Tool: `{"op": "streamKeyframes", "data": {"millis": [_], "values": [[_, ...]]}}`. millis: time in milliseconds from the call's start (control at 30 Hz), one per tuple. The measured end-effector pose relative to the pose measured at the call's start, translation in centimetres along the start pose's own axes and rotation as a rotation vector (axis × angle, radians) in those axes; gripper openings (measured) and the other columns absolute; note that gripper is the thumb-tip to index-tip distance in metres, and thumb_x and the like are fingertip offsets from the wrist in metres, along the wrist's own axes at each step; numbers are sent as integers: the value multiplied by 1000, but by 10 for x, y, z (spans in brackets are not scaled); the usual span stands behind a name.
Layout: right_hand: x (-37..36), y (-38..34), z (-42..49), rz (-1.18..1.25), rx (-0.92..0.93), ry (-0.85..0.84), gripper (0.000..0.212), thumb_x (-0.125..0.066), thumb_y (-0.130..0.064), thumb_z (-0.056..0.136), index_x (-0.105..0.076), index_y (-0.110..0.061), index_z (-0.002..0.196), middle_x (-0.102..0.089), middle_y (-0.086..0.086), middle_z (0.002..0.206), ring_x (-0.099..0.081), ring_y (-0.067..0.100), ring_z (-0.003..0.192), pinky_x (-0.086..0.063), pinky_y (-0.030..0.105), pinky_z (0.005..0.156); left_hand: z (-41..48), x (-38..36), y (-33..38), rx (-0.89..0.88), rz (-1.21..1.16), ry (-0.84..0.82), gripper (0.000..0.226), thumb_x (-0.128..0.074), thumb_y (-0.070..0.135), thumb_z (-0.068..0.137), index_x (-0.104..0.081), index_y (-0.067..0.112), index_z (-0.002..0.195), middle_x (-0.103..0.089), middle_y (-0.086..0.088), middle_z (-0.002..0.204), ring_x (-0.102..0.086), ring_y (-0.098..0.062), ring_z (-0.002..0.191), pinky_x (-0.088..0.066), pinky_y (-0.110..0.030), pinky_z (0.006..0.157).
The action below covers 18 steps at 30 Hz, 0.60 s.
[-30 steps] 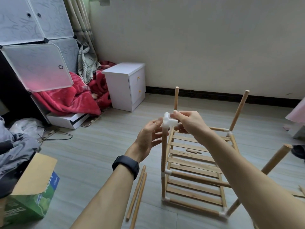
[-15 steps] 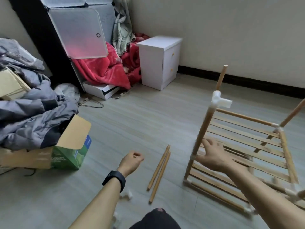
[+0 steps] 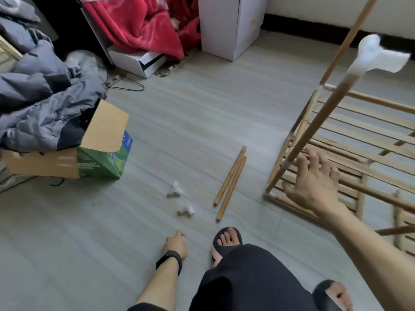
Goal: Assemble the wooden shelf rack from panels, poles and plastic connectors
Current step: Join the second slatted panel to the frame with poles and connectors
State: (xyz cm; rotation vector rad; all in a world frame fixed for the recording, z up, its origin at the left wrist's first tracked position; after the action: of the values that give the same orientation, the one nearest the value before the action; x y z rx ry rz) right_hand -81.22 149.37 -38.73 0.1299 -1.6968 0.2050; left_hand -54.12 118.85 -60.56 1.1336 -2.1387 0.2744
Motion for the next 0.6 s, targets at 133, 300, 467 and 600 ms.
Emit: {"op": "streamKeyframes", "data": {"millis": [133,300,467,600], "values": [[-1,-1,-2,2,6,15,78,-68,-55,81,-31,-29,144,-8,5,166,-3,30,154,-13,56,120,-9,4,20,-76,-108,-21,33,-44,21,100,-53,16,131,-56,-12,132,-60,-30,111,-48,-33,93],[4,0,0,14,34,-106,90,-70,-59,81,-24,-30,152,1,2,170,2,31,156,-8,55,124,-33,51,76,-189,-667,-221,22,-65,31,95,-61,22,115,-69,-6,105,-68,-19,78,-55,-38,82],[39,7,3,84,47,-407,78,-66,-60,88,-40,-23,152,-28,11,164,-31,33,146,-33,47,116,-101,148,173,-559,-807,-287,24,-75,45,87,-71,28,103,-74,-2,94,-71,-15,84,-53,-29,75],[107,21,-8,314,65,-467,60,-68,-51,91,-52,-23,142,-53,5,146,-53,23,127,-40,44,111,-184,205,264,-833,-804,-354,33,-72,54,86,-72,24,100,-74,-2,91,-70,-18,82,-53,-32,80]]}}
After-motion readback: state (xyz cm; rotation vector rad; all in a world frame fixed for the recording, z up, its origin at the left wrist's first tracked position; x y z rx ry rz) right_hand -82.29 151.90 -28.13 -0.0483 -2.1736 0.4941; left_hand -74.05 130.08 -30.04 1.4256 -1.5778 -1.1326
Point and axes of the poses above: each hand's wrist, its own z-axis towards the middle knuckle, its own x-axis out of the back of the hand, y = z × x, the point moved 7 cm from there along z, towards the middle knuckle
